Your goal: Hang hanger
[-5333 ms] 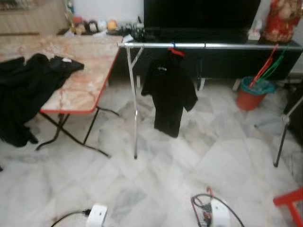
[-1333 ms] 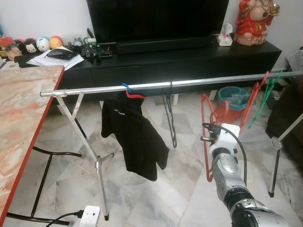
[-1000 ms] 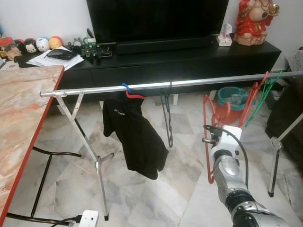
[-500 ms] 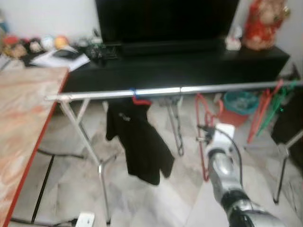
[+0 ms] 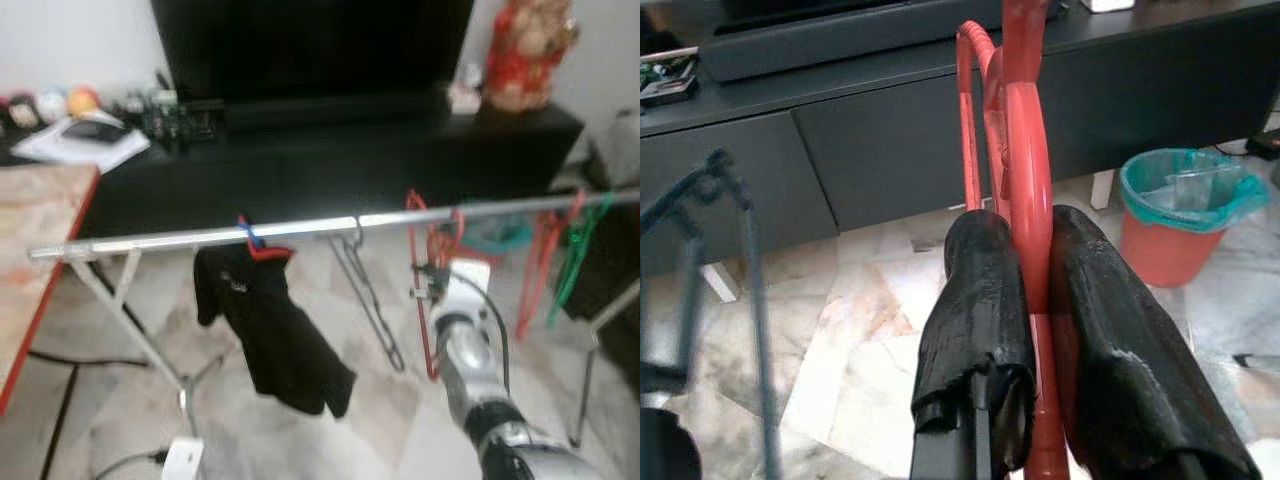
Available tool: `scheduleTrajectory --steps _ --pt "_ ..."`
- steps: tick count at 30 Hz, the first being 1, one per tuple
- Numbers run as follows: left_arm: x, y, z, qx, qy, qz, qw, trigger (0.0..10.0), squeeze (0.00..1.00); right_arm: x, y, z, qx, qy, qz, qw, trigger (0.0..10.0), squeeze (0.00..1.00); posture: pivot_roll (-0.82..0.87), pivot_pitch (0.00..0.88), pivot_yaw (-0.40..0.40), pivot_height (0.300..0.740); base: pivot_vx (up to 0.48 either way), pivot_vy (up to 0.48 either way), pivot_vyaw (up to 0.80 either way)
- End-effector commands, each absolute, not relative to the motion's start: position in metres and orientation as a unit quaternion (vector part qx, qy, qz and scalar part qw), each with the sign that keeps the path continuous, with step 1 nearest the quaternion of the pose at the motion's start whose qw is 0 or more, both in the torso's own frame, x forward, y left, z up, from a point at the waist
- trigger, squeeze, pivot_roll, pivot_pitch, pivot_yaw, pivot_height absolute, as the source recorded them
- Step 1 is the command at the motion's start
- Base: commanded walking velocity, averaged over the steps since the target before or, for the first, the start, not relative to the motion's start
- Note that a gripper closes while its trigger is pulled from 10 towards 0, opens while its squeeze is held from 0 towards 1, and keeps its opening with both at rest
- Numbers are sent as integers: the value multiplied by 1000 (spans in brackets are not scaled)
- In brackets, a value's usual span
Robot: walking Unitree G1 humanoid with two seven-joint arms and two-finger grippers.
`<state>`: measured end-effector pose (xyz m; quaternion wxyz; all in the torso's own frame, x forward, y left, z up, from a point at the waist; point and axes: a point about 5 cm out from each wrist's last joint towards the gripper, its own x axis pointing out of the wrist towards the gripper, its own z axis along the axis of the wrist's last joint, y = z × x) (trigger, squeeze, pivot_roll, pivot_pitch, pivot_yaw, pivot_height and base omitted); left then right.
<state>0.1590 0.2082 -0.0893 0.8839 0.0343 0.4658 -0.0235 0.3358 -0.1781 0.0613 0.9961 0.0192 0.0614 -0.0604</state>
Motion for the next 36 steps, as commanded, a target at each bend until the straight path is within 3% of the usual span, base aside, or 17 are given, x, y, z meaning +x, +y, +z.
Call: scheduleTrajectory --steps 1,12,20,36 --pt "151 206 -93 29 478 -25 878 10000 0 336 -186 63 17 56 -72 996 10000 0 -41 0 -4 740 0 0 0" --pt "148 206 -94 36 483 -31 874 10000 0 347 -186 81 8 33 -59 998 10000 0 -37 0 -1 740 0 0 0" --pt "148 205 -94 33 484 -33 874 10000 0 361 -191 85 -5 106 -64 992 10000 0 -34 0 1 740 0 0 0" --pt "145 207 -95 35 489 -31 871 10000 0 380 -183 106 -12 150 -47 987 10000 0 -26 0 1 740 0 0 0"
